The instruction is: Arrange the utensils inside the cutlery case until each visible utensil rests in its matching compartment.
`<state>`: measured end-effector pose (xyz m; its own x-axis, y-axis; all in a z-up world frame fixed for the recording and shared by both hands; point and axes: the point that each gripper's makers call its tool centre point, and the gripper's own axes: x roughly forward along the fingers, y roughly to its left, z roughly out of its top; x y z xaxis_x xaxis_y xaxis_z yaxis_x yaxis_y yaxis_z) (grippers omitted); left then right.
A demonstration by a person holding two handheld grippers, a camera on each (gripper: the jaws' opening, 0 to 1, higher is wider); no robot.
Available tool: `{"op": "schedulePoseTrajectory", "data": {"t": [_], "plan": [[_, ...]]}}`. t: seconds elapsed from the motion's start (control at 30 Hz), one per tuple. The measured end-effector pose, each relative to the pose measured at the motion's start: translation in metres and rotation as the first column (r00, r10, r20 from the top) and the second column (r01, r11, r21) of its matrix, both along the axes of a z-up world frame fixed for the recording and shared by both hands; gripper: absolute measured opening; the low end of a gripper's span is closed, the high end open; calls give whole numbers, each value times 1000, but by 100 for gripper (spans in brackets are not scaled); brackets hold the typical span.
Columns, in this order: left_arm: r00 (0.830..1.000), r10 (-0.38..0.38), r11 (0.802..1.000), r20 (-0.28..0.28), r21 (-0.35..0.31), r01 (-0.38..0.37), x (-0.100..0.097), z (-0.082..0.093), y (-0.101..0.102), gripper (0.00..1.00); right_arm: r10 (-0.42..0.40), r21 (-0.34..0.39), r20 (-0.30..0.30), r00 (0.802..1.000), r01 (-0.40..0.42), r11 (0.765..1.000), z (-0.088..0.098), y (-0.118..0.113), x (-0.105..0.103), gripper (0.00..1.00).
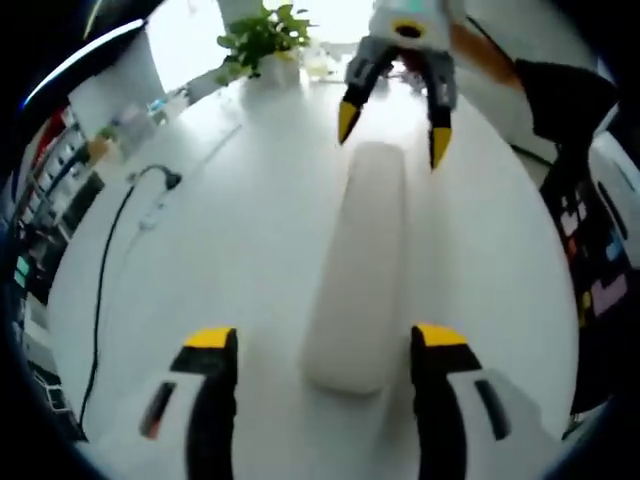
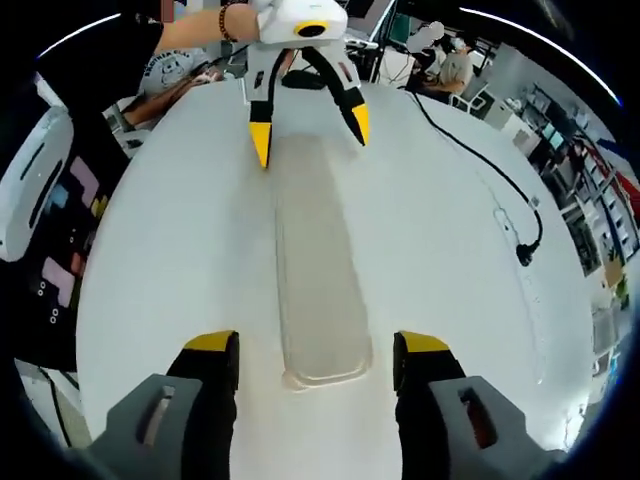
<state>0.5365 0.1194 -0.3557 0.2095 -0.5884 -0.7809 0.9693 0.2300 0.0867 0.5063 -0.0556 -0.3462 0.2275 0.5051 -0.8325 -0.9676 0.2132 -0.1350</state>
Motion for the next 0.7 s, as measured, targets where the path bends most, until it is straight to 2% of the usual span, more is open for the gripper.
{"op": "schedulePoseTrajectory", "data": {"t": [0.03, 0.07, 0.13, 0.3, 0.37, 0.43, 0.47, 0.53, 0.57, 0.63, 0.67, 0.7], "plan": [[1000, 8, 1000, 7, -21, -8, -1, 3, 1, 74, -25, 27, 25, 999, 25, 999, 4, -3, 2, 63], [1000, 10, 999, 10, -33, -10, -4, 5, 4, 73, -71, 57, 75, 995, 66, 996, 11, -8, 8, 60], [999, 15, 999, 33, -44, -13, -7, 7, 9, 70, -129, 82, 117, 985, 120, 989, 19, -18, 13, 60], [995, 52, 994, 82, -97, -44, -12, 16, 17, 71, -229, 246, 172, 958, 183, 952, 48, -27, 15, 60], [992, 82, 988, 95, -138, -68, -14, 21, 19, 71, -258, 277, 188, 948, 200, 940, 55, -32, 13, 61], [988, 112, 978, 107, -187, -91, -16, 28, 19, 70, -320, 342, 199, 926, 241, 908, 65, -37, 11, 67], [987, 118, 974, 111, -206, -94, -19, 32, 21, 69, -322, 391, 205, 924, 224, 893, 71, -34, 8, 71], [979, 149, 954, 138, -279, -106, -20, 44, 19, 67, -375, 508, 190, 907, 236, 828, 85, -34, 4, 71], [976, 165, 941, 145, -319, -112, -21, 50, 19, 67, -384, 527, 172, 907, 244, 814, 86, -36, -3, 70], [972, 188, 921, 143, -370, -124, -25, 58, 19, 67, -426, 567, 185, 885, 258, 783, 93, -41, -7, 70], [968, 198, 915, 152, -384, -127, -27, 61, 21, 67, -435, 570, 193, 879, 261, 779, 94, -44, -11, 69], [963, 210, 911, 168, -390, -131, -29, 63, 23, 67, -460, 585, 202, 864, 270, 765, 98, -48, -13, 69]]}}
